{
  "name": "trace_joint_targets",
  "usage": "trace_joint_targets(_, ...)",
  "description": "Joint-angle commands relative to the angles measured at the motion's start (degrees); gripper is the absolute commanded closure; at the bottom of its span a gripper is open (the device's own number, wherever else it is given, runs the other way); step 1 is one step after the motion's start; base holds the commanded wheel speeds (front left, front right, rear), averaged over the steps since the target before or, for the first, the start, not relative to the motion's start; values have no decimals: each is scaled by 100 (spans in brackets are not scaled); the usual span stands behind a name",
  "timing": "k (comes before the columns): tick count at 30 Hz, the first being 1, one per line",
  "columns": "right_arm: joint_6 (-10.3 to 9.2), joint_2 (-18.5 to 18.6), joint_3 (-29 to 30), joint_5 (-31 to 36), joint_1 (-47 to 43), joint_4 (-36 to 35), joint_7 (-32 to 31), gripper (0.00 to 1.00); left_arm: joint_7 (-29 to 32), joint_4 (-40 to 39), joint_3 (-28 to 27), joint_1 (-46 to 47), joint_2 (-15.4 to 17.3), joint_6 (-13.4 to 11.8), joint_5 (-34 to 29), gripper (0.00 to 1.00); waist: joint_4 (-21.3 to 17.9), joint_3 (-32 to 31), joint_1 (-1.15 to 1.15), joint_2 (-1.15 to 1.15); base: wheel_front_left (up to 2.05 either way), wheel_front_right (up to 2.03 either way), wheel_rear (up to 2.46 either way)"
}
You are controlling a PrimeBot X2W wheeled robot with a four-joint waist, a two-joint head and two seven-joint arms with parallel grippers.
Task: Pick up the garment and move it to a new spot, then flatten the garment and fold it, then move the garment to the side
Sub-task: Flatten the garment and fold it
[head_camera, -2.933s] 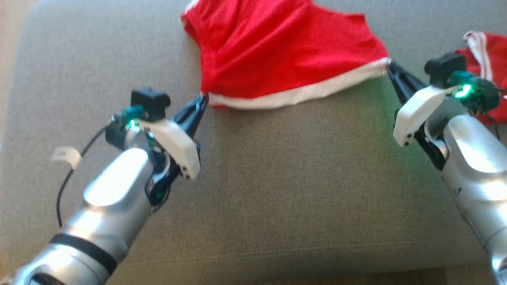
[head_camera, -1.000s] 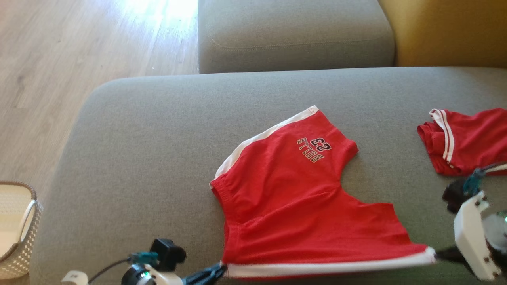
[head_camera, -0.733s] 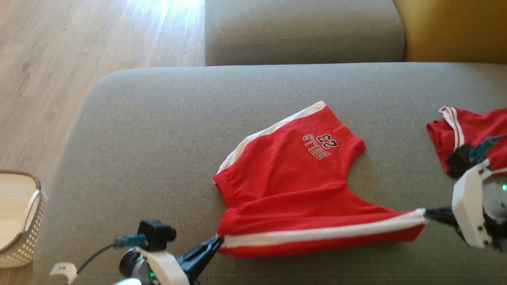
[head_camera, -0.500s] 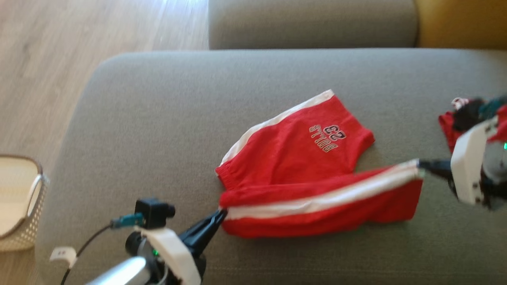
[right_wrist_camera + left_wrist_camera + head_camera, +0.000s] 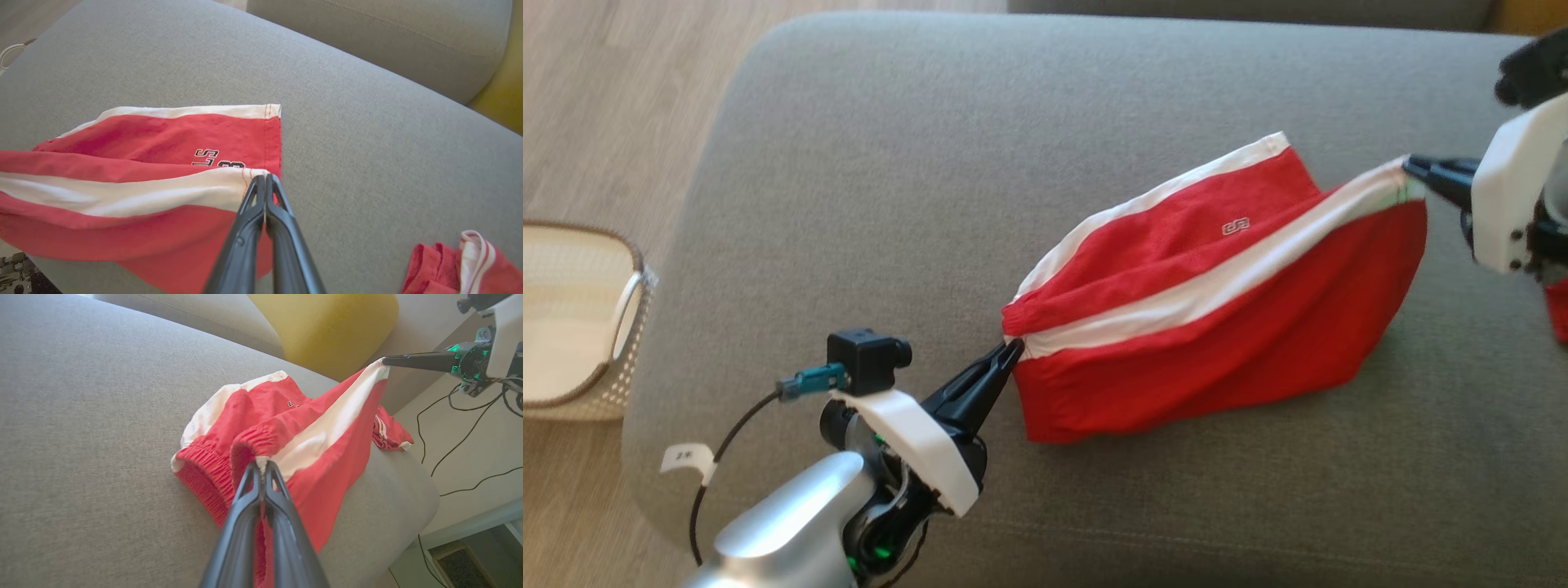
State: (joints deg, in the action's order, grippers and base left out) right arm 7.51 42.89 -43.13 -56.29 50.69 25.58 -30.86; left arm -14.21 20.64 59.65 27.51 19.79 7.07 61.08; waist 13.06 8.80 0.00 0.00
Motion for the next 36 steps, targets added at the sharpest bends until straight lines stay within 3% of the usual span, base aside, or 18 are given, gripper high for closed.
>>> trace_joint_targets(1, -2, 49, 40, 100, 193, -17, 124, 100, -65, -67, -262, 297, 52, 31, -43, 100, 124, 146, 0, 0, 0, 0, 0)
trace_joint_targets(18, -2, -92, -422, 450, 1027, 1012, 1071, 100, -78, 69, -512, 598, -513, 41, -303, 100, 628, 829, 0, 0, 0, 0, 0)
trace_joint_targets(36, -2, -258, -930, 303, 1455, 1796, 1652, 100, -78, 452, -961, 631, -987, 41, -665, 100, 744, 1083, 0, 0, 0, 0, 0)
